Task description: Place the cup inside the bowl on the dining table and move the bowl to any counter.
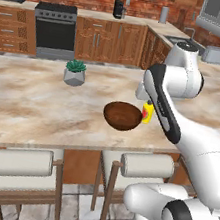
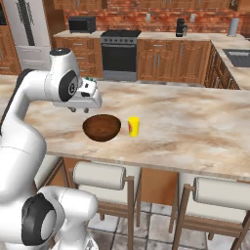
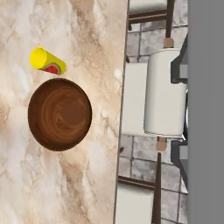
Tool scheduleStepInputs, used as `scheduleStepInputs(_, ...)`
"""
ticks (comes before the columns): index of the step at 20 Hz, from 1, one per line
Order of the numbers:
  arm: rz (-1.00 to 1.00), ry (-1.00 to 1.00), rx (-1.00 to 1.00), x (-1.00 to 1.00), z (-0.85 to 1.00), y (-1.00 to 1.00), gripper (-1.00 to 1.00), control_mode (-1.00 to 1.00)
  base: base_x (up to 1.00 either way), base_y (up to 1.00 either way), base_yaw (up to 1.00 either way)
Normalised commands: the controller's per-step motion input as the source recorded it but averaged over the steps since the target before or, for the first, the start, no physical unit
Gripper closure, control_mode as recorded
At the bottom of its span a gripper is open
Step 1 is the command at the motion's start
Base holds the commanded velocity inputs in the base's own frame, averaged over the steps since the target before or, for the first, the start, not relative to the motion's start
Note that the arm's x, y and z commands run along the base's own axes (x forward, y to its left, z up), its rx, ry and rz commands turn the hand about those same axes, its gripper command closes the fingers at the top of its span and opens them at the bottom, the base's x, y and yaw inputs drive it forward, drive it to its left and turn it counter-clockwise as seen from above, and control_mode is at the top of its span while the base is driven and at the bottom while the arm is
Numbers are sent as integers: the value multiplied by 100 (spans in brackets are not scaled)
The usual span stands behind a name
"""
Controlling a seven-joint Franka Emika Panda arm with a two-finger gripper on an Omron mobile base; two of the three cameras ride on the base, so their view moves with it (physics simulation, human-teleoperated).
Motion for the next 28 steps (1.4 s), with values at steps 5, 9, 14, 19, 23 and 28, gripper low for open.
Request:
scheduleStepInputs(5, 0, 2, 0, 1, 0, -6, -100, -100, 0, 0, 0)
scheduleStepInputs(9, 0, 4, 0, 11, 0, -25, -100, -100, 0, 0, 0)
scheduleStepInputs(14, 0, 3, 0, 10, 0, -32, -100, -100, 0, 0, 0)
scheduleStepInputs(19, 0, 1, 0, 14, 0, -31, -100, -100, 0, 0, 0)
scheduleStepInputs(23, 0, 0, 0, 9, 0, -24, -100, -100, 0, 0, 0)
scheduleStepInputs(28, 0, 1, 0, 8, 0, -21, -100, -100, 0, 0, 0)
